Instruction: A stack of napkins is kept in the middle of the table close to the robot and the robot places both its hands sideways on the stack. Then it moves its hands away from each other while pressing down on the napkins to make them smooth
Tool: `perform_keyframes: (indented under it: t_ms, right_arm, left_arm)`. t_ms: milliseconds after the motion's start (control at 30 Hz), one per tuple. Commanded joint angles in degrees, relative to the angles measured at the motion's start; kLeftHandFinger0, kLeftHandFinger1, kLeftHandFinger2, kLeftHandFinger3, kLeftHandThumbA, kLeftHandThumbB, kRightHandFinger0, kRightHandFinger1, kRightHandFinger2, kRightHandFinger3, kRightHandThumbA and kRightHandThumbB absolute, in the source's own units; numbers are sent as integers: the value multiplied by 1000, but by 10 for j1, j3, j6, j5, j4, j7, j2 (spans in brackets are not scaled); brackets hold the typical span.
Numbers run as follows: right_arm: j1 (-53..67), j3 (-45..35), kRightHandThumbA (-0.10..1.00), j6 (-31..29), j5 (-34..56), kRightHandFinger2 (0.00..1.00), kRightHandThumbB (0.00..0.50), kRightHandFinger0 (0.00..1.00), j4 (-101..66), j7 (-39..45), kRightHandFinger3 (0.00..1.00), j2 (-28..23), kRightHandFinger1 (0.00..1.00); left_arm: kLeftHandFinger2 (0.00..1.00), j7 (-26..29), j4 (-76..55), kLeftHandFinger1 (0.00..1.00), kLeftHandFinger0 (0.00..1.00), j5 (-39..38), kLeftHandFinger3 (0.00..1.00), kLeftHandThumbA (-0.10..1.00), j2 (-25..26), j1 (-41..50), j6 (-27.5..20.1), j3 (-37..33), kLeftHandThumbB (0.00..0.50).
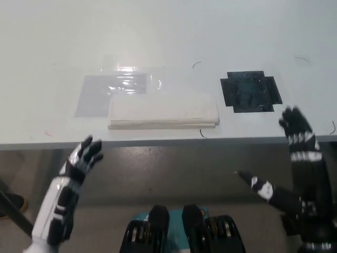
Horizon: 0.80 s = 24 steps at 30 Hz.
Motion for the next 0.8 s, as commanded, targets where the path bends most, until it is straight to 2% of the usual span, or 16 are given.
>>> perform_keyframes:
  t_ms: [0, 33, 67, 133, 167, 233, 300, 333, 433, 600, 767]
  right_arm:
    - [-76, -4, 1000, 68, 60, 1000, 228, 1000, -26, -2, 1000, 11, 1000]
    - [-101, -5, 1000, 77, 68, 1000, 176, 1000, -17, 0, 1000, 12, 1000]
    - [-117, -5, 1000, 78, 76, 1000, 155, 1000, -6, 2, 1000, 14, 1000]
    - [-156, -8, 1000, 89, 107, 1000, 188, 1000, 30, 4, 1000, 24, 1000]
    - [-186, -13, 1000, 94, 121, 1000, 200, 1000, 55, 2, 1000, 33, 1000]
    - [-214, -16, 1000, 86, 129, 1000, 183, 1000, 86, 6, 1000, 38, 1000]
    - [-252, -22, 1000, 84, 124, 1000, 198, 1000, 130, 6, 1000, 45, 1000]
    - [-279, -25, 1000, 81, 119, 1000, 216, 1000, 160, 3, 1000, 50, 1000]
    - [-326, -34, 1000, 70, 109, 1000, 225, 1000, 223, -4, 1000, 60, 1000]
    - [-397, -50, 1000, 64, 107, 1000, 187, 1000, 333, -15, 1000, 78, 1000]
    - [-474, -72, 1000, 29, 109, 1000, 180, 1000, 480, -20, 1000, 95, 1000]
  left_arm:
    - [1000, 1, -18, 1000, 1000, -28, 1000, 1000, 1, -80, 30, 9, 310]
    - [1000, 6, -3, 1000, 1000, -32, 1000, 1000, -3, -109, 38, 14, 313]
    - [1000, 8, 9, 1000, 1000, -43, 1000, 1000, -7, -126, 39, 18, 304]
    - [1000, 14, 37, 1000, 1000, -61, 1000, 1000, -13, -174, 50, 29, 276]
    - [1000, 20, 58, 1000, 1000, -65, 1000, 1000, -19, -213, 62, 36, 246]
    - [1000, 24, 83, 1000, 1000, -67, 1000, 1000, -24, -250, 72, 43, 225]
    - [1000, 28, 119, 1000, 1000, -59, 1000, 1000, -29, -297, 88, 49, 173]
    - [1000, 36, 147, 1000, 1000, -55, 1000, 1000, -37, -329, 98, 52, 172]
    - [1000, 46, 212, 1000, 1000, -47, 1000, 1000, -51, -383, 95, 61, 178]
    - [1000, 48, 342, 1000, 1000, -48, 1000, 1000, -59, -456, 74, 71, 212]
    - [1000, 64, 477, 1000, 1000, -29, 1000, 1000, -58, -525, 61, 68, 222]
